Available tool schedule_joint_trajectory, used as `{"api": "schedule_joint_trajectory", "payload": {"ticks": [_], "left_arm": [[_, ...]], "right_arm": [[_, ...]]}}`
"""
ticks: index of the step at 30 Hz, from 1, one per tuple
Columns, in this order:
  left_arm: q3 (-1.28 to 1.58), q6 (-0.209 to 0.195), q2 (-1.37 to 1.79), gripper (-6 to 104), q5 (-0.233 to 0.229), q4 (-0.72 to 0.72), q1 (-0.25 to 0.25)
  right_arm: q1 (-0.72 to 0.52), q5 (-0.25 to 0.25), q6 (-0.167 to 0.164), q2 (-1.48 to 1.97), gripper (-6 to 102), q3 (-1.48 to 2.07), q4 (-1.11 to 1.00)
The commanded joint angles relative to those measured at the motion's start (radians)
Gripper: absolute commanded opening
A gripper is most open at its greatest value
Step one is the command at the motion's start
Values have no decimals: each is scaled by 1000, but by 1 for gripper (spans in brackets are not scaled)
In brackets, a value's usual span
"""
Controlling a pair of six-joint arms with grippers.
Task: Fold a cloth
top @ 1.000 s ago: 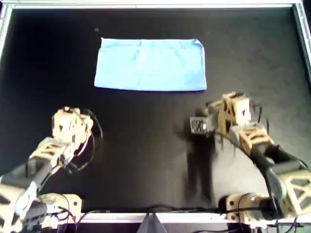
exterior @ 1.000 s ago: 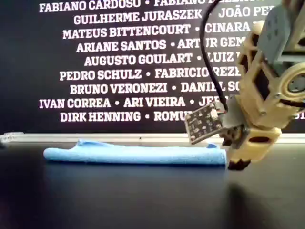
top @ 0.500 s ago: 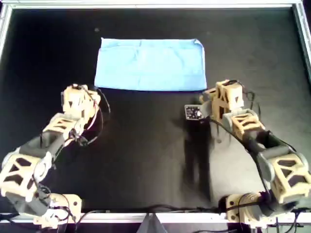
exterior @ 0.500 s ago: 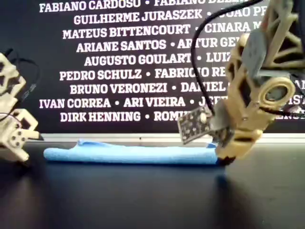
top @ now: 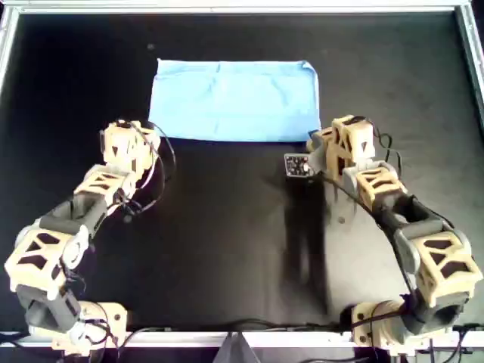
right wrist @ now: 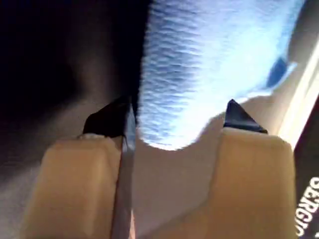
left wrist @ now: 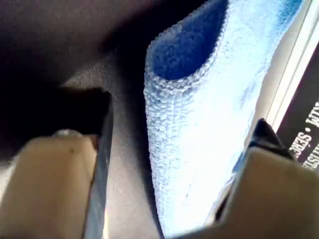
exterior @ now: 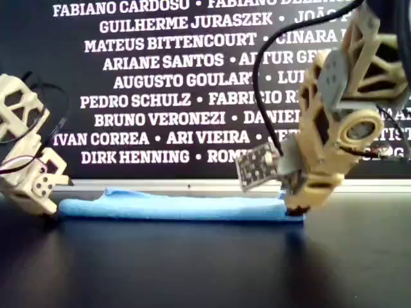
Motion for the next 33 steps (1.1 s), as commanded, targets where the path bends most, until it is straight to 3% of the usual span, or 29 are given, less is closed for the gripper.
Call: {"api": "schedule_joint_trajectory", "payload": {"ticks": [1,15,16,19,33], "left_arm": [[-31,5,5,97,-8,-8,5],[-6,-9,18,98,-8,-6,5],[-6,-11,20,98,-2,-6,6],[-14,-11,17,98,2,8,6],[-83,-14,-17,98,-8,14,8]], "right_arm": [[-5,-12,-8,21,66,-75,-15],[-29,5,-8,49,68,-61,-15],[-32,-12,8,49,68,-61,-15],[-20,6,-8,44,68,-63,-11],[-17,6,8,-193,67,-494,321]]}}
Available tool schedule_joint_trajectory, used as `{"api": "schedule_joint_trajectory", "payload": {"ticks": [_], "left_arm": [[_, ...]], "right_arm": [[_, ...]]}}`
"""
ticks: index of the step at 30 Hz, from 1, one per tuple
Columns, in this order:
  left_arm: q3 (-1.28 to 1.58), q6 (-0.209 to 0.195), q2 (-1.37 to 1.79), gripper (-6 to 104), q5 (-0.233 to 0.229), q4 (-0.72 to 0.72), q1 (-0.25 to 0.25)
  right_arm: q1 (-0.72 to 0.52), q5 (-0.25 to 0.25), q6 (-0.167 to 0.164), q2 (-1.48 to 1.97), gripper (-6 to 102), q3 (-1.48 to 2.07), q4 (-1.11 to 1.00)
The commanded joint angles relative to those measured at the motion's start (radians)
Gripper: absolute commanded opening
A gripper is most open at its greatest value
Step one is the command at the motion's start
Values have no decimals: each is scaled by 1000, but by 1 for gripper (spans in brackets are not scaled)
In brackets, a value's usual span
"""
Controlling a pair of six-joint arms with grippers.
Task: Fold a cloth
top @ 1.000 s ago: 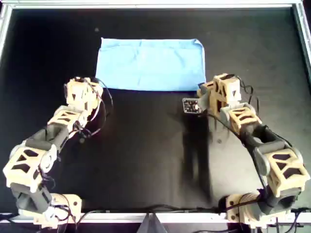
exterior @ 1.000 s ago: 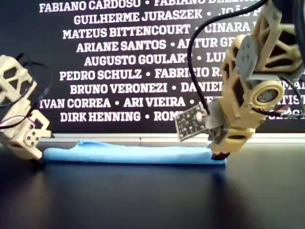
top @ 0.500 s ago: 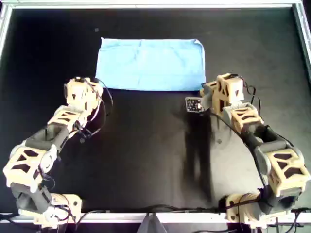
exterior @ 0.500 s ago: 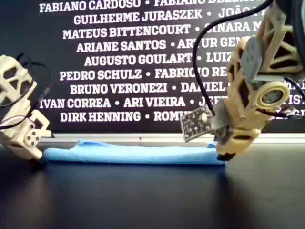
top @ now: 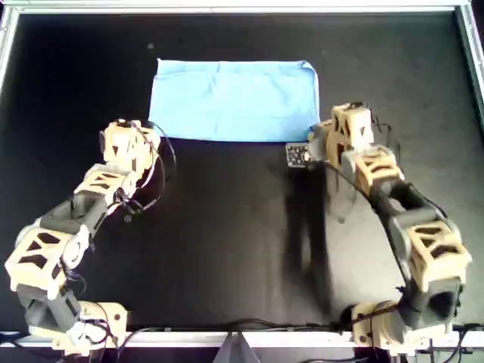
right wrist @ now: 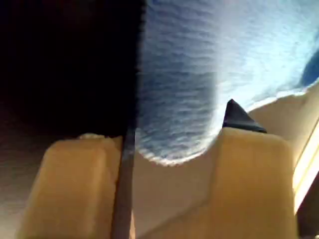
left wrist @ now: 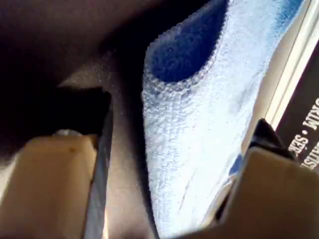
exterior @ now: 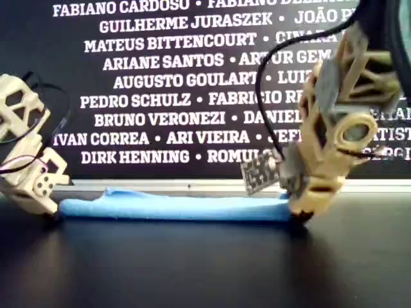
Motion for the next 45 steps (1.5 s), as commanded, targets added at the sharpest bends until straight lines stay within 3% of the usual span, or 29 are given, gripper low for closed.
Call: {"api": "schedule_joint_trajectory", "payload": {"ticks": [1,12,28,32,40,45], "left_arm": [[-64,0,-26,98,-6,0,8],[-198,0,-84,97,5,196,8],[-219,18,-95,93,11,212,6],[-219,18,-84,77,11,212,5],[-245,3,-78,26,12,198,5],[-276,2,-80,-3,12,198,3]], "right_arm": [[9,2,5,-18,67,-172,91],[6,-14,6,-46,66,-218,132],[9,-15,6,-46,63,-213,132],[3,-15,6,-46,45,-219,130],[5,-15,6,-46,3,-225,114],[0,-15,6,-46,-2,-225,114]]}}
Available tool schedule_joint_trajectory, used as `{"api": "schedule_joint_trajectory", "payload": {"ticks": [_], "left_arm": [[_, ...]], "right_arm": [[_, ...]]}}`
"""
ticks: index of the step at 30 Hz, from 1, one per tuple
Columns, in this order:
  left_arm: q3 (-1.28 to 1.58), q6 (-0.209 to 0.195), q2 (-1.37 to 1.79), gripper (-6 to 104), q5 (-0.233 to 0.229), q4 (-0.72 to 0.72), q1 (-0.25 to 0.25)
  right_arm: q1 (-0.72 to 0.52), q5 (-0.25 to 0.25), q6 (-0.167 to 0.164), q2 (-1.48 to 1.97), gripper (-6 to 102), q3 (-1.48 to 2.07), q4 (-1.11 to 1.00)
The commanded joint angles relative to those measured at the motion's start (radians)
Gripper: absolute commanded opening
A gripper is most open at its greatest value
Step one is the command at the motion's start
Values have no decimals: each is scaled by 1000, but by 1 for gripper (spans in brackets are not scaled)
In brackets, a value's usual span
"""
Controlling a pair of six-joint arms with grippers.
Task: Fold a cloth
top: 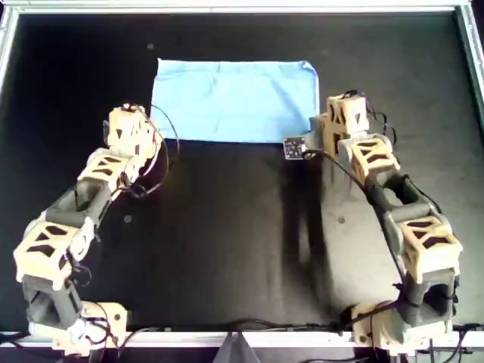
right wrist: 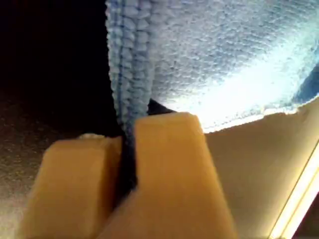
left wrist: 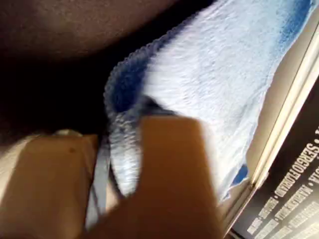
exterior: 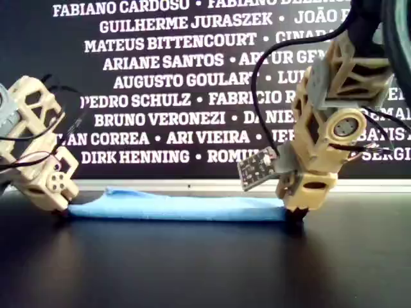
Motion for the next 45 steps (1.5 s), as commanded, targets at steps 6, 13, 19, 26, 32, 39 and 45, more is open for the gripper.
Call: {"api": "schedule_joint_trajectory", "payload": {"ticks": [6,13,19,26,32,39,45], "left_arm": [[-15,-3,25,-1,6,0,5],[15,-5,43,-1,6,11,3],[210,-5,275,-1,6,11,3],[431,-5,525,-1,6,11,3],[597,-5,672,-1,8,11,-12],[773,-5,824,-1,6,11,-160],[870,-5,899,-1,5,11,-195]], "right_arm": [[-9,-12,6,48,-2,-52,-14],[-11,-12,6,77,-2,-37,5],[-6,-12,6,249,-1,137,5],[-6,-12,6,448,-1,360,5],[5,-12,6,632,-1,540,5],[8,-12,0,813,-1,724,5],[11,-14,0,870,-1,887,5]]}}
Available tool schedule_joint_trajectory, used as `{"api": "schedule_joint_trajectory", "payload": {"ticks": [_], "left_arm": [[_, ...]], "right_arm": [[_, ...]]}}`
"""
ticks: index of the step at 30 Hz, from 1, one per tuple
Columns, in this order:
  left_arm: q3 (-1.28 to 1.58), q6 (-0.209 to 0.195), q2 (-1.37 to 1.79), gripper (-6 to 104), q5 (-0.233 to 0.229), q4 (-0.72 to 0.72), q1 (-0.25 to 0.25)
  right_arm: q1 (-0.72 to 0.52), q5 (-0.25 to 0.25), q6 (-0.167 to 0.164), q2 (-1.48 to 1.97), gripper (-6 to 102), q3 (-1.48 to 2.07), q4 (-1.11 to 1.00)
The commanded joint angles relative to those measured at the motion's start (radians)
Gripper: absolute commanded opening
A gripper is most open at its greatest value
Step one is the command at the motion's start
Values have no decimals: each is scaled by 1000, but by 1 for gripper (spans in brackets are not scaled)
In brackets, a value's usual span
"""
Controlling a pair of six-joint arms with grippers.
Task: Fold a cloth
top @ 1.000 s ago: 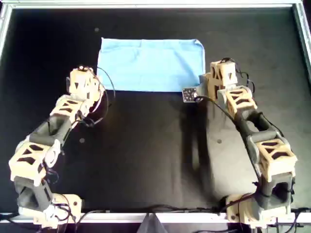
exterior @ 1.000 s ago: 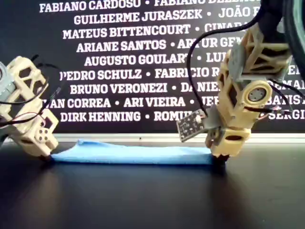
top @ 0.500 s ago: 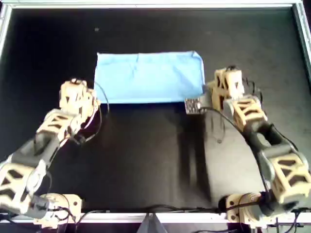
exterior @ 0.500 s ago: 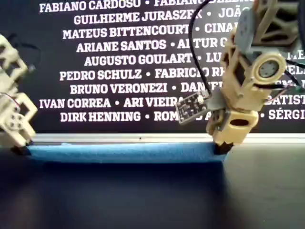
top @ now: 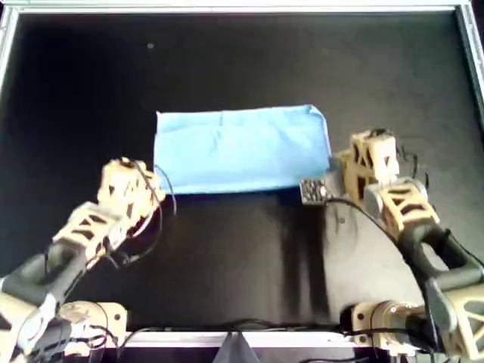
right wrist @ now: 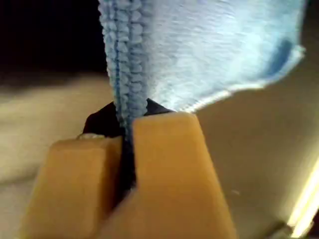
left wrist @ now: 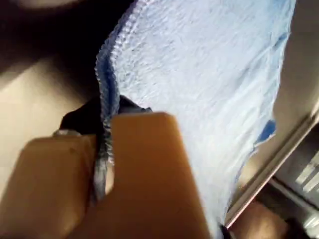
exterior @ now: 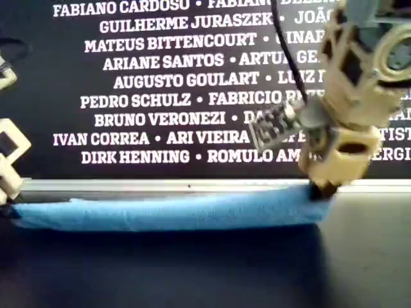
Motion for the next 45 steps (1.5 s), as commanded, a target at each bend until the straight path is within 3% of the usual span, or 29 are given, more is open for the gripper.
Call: {"api": "schedule_joint_trajectory", "payload": {"ticks": [1,9,18,21,24,26,28,33,37,45], "left_arm": [[26,5,81,-1,-9,-6,-26],[109,18,89,-1,-26,-6,-26],[124,5,89,0,-26,-6,-14],[123,5,89,2,-9,-6,-15],[123,5,89,14,-9,-6,-25],[124,3,91,28,-26,-6,-23],[126,3,89,41,-14,-6,-23],[132,18,94,64,-23,-6,-23],[189,6,187,72,-28,18,-25],[368,18,683,71,-28,147,-14]], "right_arm": [[3,-11,-6,98,-1,41,5],[18,-12,3,186,-1,156,5],[57,-12,3,265,-1,206,5],[57,-11,-8,264,5,206,5],[55,-11,-11,265,20,206,5],[55,0,0,265,31,206,5],[48,8,3,265,40,207,5],[40,0,3,267,49,216,5],[40,3,-6,331,49,287,5],[38,9,-12,670,49,483,5]]}}
